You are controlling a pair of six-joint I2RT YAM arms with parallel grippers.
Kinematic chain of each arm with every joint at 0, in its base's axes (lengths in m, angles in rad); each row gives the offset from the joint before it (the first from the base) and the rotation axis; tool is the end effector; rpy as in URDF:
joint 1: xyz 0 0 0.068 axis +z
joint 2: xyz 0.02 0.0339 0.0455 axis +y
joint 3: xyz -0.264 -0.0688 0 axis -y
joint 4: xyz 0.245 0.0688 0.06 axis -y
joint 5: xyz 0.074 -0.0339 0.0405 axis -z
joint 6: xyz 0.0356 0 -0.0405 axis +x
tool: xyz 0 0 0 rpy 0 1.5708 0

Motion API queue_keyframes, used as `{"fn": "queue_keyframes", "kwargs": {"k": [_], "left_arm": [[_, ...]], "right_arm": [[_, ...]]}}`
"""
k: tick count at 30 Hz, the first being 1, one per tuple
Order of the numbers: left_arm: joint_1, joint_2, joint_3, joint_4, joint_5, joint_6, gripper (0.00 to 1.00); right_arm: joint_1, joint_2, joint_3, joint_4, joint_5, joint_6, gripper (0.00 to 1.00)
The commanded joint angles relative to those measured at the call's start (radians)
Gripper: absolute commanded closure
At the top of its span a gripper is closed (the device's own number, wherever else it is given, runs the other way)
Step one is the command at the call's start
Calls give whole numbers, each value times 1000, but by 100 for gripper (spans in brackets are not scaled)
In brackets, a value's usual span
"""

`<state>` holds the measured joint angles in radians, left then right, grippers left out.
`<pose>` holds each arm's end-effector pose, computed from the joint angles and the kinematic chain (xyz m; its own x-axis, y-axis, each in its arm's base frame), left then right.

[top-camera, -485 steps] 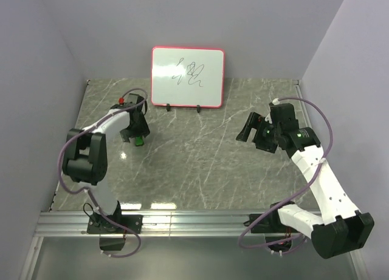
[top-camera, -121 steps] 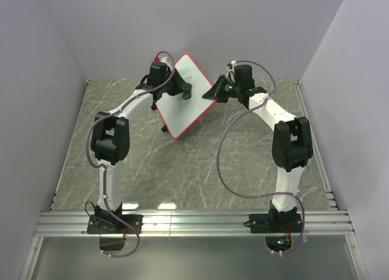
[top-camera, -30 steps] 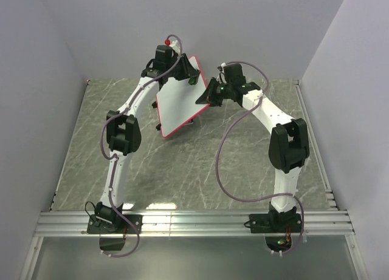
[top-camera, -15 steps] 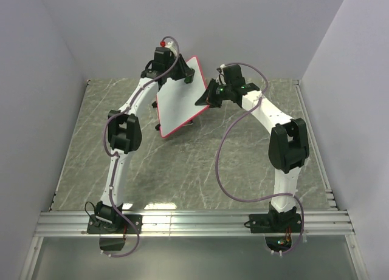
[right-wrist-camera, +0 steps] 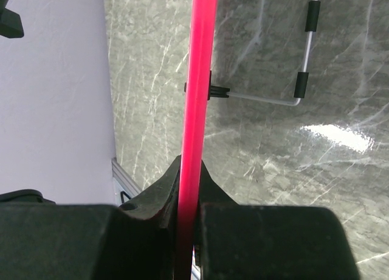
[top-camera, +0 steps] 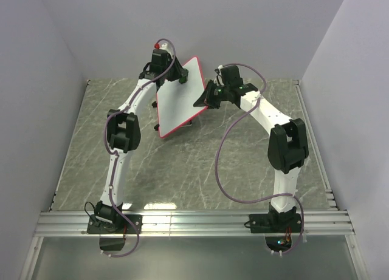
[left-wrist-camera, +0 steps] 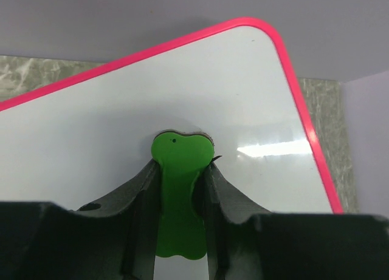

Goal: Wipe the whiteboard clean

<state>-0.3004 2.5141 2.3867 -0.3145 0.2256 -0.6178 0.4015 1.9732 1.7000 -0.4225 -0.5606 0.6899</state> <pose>0.5542 -0.1800 0.2504 -0.6119 -0.4015 -0.6814 0.1559 0.7834 -0.6016 0.4118 0.1954 0.2813 -0.9048 0.2015 -0.3752 -0.1696 0.6377 0.7514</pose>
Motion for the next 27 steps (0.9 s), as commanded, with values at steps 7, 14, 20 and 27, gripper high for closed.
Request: {"fn": "queue_keyframes", "kwargs": {"k": [7,14,20,27], "left_arm": [[-115,-233,-605,-100,52,4,100],[-174,-370,-758,-26,98,-63,100],[-175,-321,-656,-55,113,-72,100],[-175,-291,-616,-80,109,-100,100]], "right_arm": [[115,26,84,22,-91,-182,100],[117,50,69,131,-124,-96,100],[117,47,63,137,-130,-95,100],[114,39,70,110,-117,-110,100]]}}
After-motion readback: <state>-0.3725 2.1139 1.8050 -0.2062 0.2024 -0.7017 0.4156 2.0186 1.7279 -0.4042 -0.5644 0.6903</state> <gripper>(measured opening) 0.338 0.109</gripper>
